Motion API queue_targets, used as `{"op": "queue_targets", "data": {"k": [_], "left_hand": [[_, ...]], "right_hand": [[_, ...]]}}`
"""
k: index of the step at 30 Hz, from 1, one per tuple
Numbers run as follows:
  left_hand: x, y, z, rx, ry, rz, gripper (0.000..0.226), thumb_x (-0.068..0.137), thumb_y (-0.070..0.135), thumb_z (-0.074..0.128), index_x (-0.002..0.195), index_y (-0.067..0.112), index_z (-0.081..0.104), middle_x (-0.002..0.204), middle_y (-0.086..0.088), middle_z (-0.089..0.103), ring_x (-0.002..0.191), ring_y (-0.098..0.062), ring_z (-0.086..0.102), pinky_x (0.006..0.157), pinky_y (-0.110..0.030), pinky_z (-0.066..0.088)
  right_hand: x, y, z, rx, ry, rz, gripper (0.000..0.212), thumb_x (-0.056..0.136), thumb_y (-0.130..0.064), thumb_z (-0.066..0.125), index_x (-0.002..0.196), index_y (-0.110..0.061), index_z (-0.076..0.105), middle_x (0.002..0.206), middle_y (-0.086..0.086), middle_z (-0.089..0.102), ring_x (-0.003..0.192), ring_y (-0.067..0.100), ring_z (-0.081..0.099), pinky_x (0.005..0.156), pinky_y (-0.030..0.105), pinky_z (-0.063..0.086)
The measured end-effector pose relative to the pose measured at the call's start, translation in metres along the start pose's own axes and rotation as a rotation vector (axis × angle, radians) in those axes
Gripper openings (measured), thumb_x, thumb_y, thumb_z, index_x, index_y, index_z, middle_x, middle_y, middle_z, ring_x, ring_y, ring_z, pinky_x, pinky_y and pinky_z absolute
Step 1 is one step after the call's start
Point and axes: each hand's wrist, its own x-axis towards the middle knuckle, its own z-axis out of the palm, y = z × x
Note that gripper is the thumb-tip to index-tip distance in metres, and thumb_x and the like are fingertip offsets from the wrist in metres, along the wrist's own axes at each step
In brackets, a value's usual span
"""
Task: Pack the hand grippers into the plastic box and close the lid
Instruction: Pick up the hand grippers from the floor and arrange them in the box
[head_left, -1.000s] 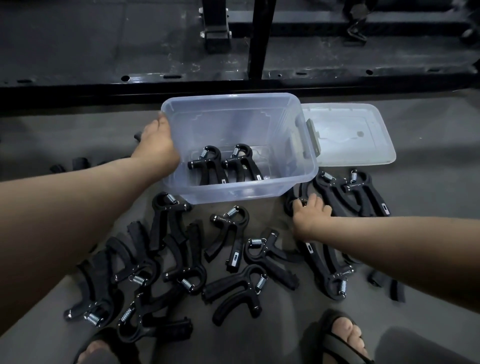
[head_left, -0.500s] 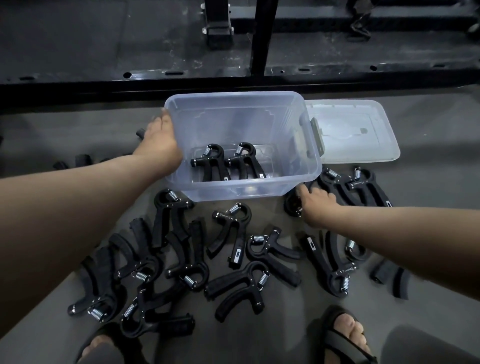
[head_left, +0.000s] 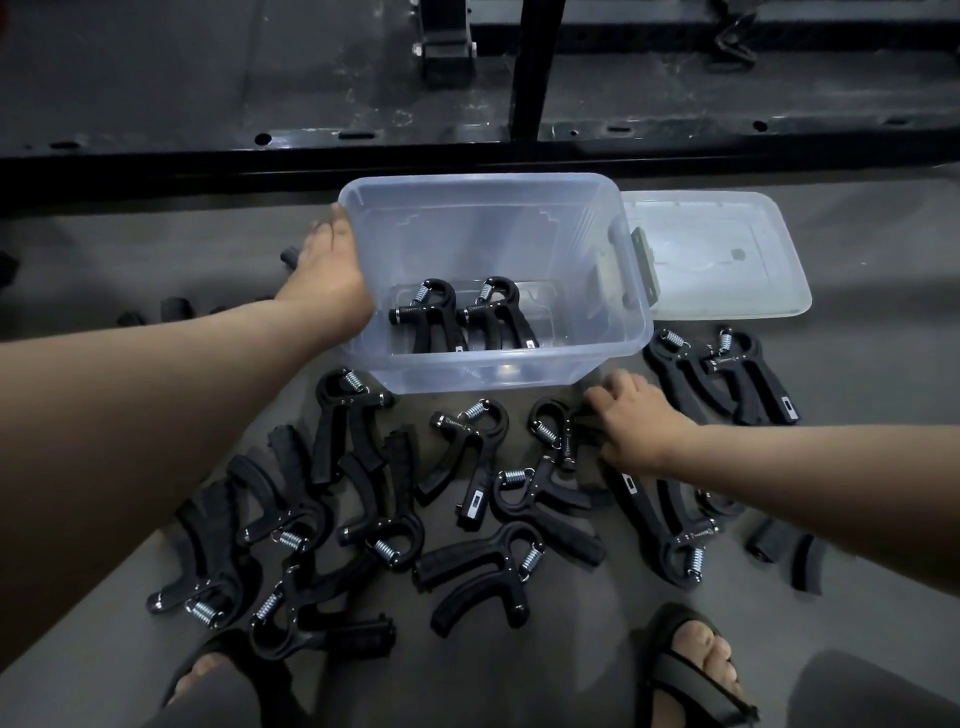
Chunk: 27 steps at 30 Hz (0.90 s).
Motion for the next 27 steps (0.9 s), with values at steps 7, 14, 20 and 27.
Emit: {"op": "queue_targets", "data": {"k": [7, 14, 20, 27], "left_hand": [[0.001, -0.002, 0.001, -0.015, 0.005, 0.003, 0.079, 0.093, 0.009, 0.040, 0.153, 0.013, -0.011, 0.161, -0.012, -0.004, 0.149, -0.023, -0.005, 0.120, -0.038, 0.002], [0.003, -0.007, 0.006, -0.045, 0.053, 0.017, 0.078, 0.091, 0.005, 0.035, 0.154, 0.017, -0.009, 0.162, -0.007, -0.003, 0.149, -0.019, -0.005, 0.120, -0.037, 0.004], [0.003, -0.008, 0.008, -0.054, 0.064, 0.016, 0.075, 0.091, 0.006, 0.031, 0.153, 0.018, -0.009, 0.162, -0.007, -0.003, 0.149, -0.019, -0.005, 0.119, -0.036, 0.004], [0.002, -0.008, 0.008, -0.073, 0.077, 0.052, 0.073, 0.091, 0.006, 0.029, 0.154, 0.015, -0.007, 0.162, -0.006, 0.001, 0.149, -0.018, -0.003, 0.119, -0.035, 0.004]], "right_hand": [[0.009, -0.003, -0.007, -0.441, -0.033, -0.132, 0.067, 0.076, -0.043, 0.069, 0.129, -0.014, 0.038, 0.124, 0.010, 0.049, 0.110, 0.030, 0.051, 0.091, 0.042, 0.038], [-0.013, -0.024, -0.045, -0.283, -0.125, -0.055, 0.088, 0.063, -0.061, 0.071, 0.129, -0.016, 0.034, 0.125, 0.009, 0.041, 0.108, 0.029, 0.054, 0.079, 0.037, 0.047], [-0.032, -0.044, -0.115, 0.700, -0.731, -0.116, 0.058, 0.056, -0.036, 0.077, 0.106, -0.012, 0.061, 0.097, 0.019, 0.065, 0.077, 0.022, 0.057, 0.063, 0.031, 0.045], [-0.009, -0.053, -0.169, 1.443, -0.474, -0.261, 0.035, 0.088, -0.036, 0.066, 0.110, -0.010, 0.060, 0.080, 0.004, 0.063, 0.068, 0.014, 0.059, 0.061, 0.025, 0.047]]}}
